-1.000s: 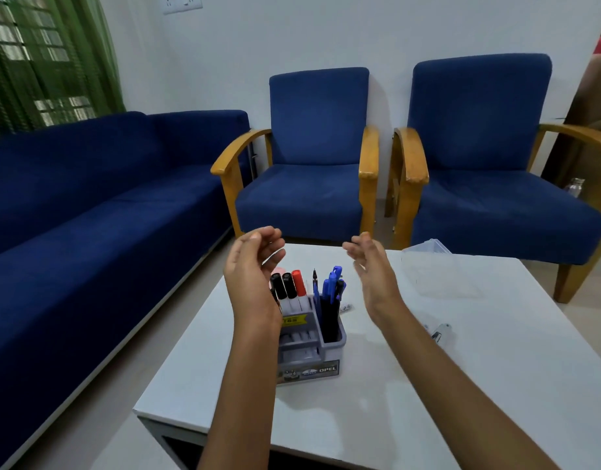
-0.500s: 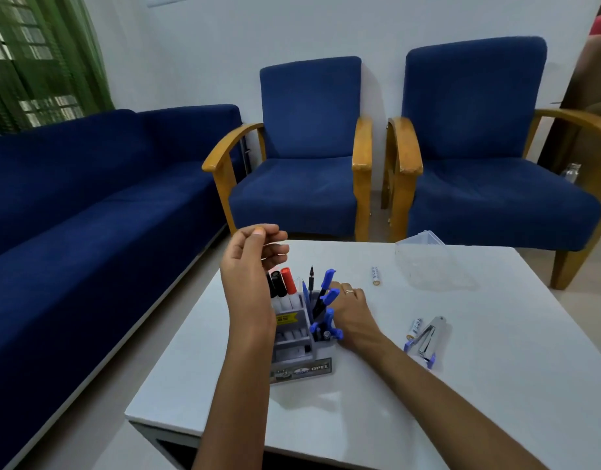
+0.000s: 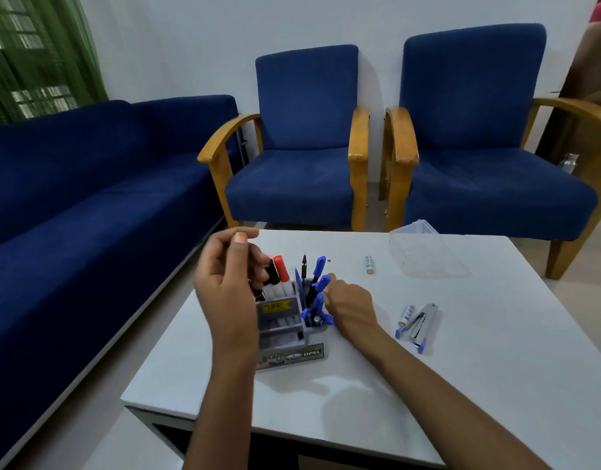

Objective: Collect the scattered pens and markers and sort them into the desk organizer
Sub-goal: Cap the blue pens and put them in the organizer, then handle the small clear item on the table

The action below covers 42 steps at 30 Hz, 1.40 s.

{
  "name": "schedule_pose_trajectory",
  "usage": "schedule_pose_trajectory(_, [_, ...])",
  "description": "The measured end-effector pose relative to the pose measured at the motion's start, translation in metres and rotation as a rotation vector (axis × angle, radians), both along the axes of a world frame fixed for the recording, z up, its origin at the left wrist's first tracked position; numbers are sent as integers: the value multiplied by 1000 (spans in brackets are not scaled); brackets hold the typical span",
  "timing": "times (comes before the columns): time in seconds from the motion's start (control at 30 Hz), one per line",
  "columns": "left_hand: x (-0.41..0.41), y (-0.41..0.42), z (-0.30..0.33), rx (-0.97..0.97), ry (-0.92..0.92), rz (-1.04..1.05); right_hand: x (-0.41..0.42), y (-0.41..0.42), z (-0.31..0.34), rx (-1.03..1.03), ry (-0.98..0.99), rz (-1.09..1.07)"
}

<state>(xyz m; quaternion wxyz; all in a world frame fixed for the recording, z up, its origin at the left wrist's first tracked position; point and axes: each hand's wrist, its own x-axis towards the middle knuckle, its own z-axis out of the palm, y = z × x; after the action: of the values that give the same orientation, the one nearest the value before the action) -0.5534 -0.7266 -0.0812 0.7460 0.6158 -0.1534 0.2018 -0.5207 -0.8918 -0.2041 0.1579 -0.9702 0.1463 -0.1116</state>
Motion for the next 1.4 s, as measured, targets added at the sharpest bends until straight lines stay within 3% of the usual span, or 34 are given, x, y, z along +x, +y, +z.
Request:
schedule_pose_trajectory(0.03, [3,9,-1,-17,-21,41,1,-6,0,174,-89,-53])
schedule_pose_trajectory(0.13, [28,41,-14,31,115,140,2,-29,10,1016,-245,-230])
schedule_pose_trajectory(0.27, [58,65,-44,460,541,19,0,-52,40,1323,-258,-406])
schedule_pose_trajectory(0.4, [57,56,-60,695,727,-196,-4,-73,50,1546,-200,-333])
schedule_pose_trajectory(0.47, [55,54,-57,739,717,-192,-3,-74,47,1490,-184,-355])
schedule_pose_trajectory(0.6, [58,63,-55,743,716,-279,9,-71,37,1115,-189,-458])
schedule_pose_trajectory(0.67, [62,70,-59,753,660,-313,16,-73,25,843,-242,-462])
schedule_pose_trajectory(0.8, [68,74,-68,755,542,-231,26,-71,14,263,-154,-448])
schedule_pose_trajectory(0.93, [70,79,-72,723,507,-141,40,-71,12,40,-13,-357])
schedule_pose_trajectory(1.2, [78,119,-73,490,494,104,41,-70,4,-21,230,-297])
schedule_pose_trajectory(1.3, [85,131,-78,431,526,134,38,-64,4,-41,223,-242])
schedule_pose_trajectory(1.37, [90,134,-82,406,543,156,40,-62,5,84,151,-264])
schedule_pose_trajectory(1.4, [92,133,-83,403,546,168,43,-63,8,282,76,-314])
